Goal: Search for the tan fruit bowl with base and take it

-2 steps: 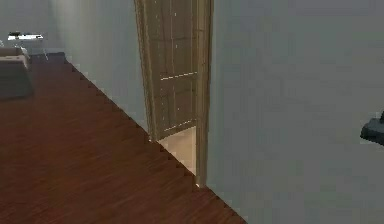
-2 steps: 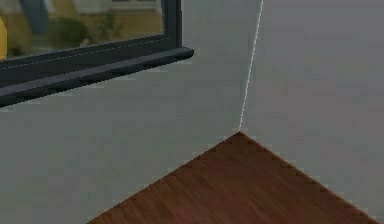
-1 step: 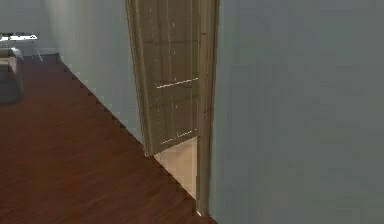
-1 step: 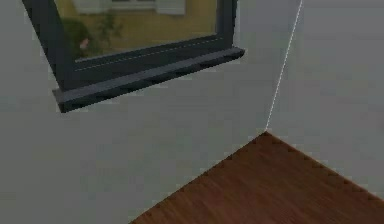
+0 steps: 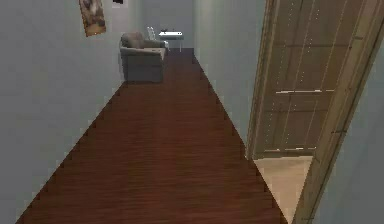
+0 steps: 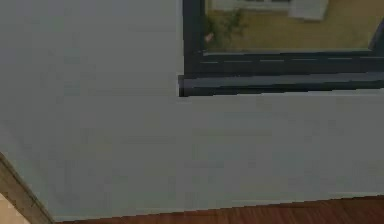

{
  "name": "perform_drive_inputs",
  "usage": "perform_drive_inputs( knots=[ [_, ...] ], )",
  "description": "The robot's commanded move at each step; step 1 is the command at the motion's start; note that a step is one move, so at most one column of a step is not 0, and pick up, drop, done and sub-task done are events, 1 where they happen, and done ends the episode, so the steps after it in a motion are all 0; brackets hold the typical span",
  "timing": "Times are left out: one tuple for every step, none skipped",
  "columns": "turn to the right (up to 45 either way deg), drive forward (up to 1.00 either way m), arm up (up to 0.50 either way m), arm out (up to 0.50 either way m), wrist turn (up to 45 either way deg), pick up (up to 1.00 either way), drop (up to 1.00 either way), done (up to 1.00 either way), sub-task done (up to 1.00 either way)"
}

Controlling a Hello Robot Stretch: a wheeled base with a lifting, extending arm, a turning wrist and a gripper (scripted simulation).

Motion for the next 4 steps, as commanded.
perform_drive_inputs(
  knots=[
    [0.0, 1.00, 0.00, 0.00, 0.0, 0.00, 0.00, 0.00, 0.00],
    [0.0, 1.00, 0.00, 0.00, 0.0, 0.00, 0.00, 0.00, 0.00],
    [0.0, 1.00, 0.00, 0.00, 0.0, 0.00, 0.00, 0.00, 0.00],
    [-3.0, 0.00, 0.00, 0.00, 0.0, 0.00, 0.00, 0.00, 0.00]
  ],
)
